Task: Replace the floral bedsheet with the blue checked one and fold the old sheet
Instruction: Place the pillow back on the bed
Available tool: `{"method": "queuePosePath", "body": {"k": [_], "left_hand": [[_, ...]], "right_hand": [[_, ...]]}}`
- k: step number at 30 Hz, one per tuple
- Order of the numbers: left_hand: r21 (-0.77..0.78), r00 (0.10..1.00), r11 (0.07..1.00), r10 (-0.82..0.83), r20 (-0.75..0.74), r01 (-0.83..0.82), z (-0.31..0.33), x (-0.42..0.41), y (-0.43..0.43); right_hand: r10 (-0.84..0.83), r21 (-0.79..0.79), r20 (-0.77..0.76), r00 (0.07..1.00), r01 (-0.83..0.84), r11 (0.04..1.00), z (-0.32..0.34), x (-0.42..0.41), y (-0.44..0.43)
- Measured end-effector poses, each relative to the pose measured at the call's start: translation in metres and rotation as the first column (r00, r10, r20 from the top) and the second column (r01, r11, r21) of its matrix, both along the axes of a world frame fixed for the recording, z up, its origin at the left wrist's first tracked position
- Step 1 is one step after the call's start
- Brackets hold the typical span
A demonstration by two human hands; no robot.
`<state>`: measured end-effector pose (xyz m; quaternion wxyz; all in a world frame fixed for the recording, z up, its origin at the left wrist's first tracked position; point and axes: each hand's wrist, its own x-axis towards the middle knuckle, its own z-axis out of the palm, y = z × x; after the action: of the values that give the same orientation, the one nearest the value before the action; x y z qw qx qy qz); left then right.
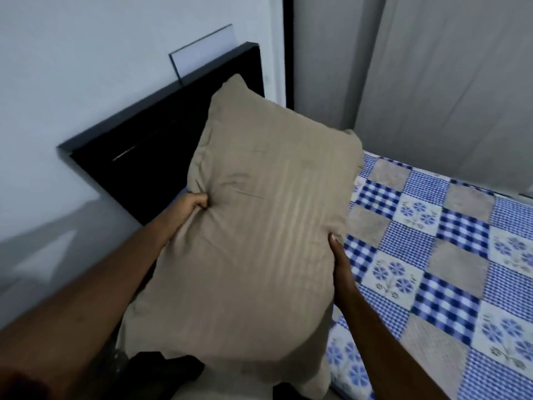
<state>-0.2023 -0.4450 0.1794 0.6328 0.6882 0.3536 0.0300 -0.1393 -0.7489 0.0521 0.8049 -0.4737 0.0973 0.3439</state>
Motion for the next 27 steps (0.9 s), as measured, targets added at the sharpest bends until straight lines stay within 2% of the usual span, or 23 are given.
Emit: {"method": "queuePosePath", "body": {"k": [2,9,13,19,22,27], "left_hand": [[-0.008,0.998,0.998,0.055,-0.001,-0.055,-0.004,0.012,0.036],[0.044,0.992,0.998,0.058,-0.109,-0.054,-0.043,0.097,0.167],[0.017,0.992,1.0,0.017,-0.123,-0.015,-0.051,0.137,0.221],[0.174,0.973,0.978,-0.077,-0.216,0.116,-0.042,0.196,0.309],[0.212,0.972,0.971,-0.056,-0.229,0.106,-0.051,0.217,0.362],[0.232,0.928,0.961,-0.054,-0.368,0.148,-0.082,0.231,0.437]], "right_hand": [[0.0,-0.009,-0.037,0.999,0.0,1.0,-0.015,0.016,0.038],[-0.072,-0.054,-0.089,0.993,0.067,0.996,-0.052,0.075,0.161],[-0.127,-0.073,-0.109,0.986,0.119,0.99,-0.056,0.1,0.211],[-0.127,-0.127,-0.147,0.981,0.109,0.986,-0.065,0.137,0.3],[-0.121,-0.154,-0.167,0.978,0.095,0.983,-0.07,0.15,0.354],[-0.125,-0.245,-0.267,0.956,0.058,0.968,-0.089,0.16,0.432]]}}
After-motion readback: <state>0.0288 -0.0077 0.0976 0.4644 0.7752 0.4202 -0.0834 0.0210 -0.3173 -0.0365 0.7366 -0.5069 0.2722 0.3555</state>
